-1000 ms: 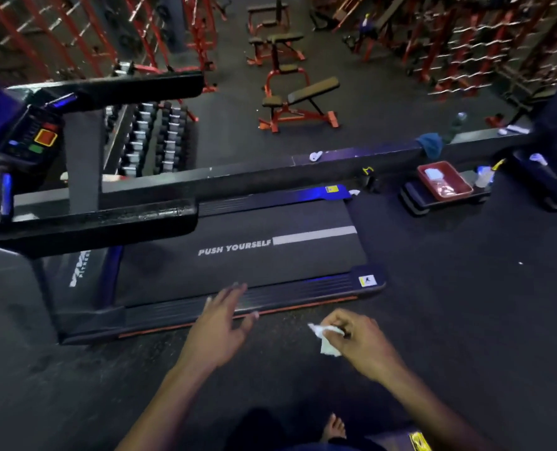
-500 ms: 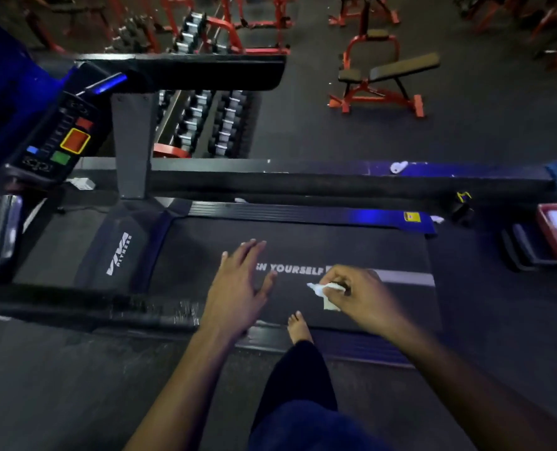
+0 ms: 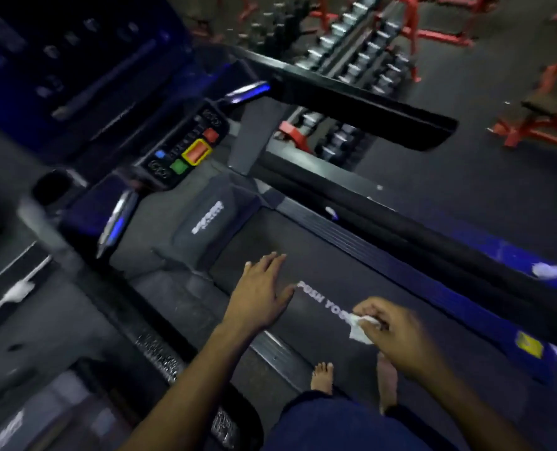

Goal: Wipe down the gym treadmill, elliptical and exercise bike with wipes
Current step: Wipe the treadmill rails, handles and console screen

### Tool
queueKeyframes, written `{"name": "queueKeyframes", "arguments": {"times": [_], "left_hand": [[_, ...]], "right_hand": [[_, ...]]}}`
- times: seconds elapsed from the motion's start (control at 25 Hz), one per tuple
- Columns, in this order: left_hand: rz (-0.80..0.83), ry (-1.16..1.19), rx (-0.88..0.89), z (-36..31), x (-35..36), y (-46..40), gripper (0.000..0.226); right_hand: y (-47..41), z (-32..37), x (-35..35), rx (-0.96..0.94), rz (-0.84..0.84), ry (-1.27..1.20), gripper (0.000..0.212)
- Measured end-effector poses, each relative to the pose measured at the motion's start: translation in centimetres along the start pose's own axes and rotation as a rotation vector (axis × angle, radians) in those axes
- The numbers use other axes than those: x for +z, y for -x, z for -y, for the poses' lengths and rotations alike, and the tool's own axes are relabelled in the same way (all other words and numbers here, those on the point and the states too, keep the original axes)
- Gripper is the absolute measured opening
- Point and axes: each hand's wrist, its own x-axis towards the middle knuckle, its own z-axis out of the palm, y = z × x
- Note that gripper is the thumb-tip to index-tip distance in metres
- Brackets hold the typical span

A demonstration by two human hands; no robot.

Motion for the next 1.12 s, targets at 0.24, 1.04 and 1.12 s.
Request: {"name": "queueKeyframes", "arguments": {"times": [0.24, 1.04, 1.12], "left_hand": [[-0.338, 0.105, -0.563, 0.5, 0.4, 8.6, 0.069], [-0.608, 0.218, -1.107, 0.4, 7.0, 15.0, 0.072], [-0.700, 0.218, -1.146, 1.3, 5.9, 14.5, 0.067]], "right_hand": [[-8.9, 2.7, -1.5, -0.404, 0.421, 0.200, 0.034], [-17.4, 20.8, 19.1, -0.921, 0.871, 0.377, 0.010], [-19.1, 22.8, 21.1, -0.974, 0.885, 0.385, 0.011]]}}
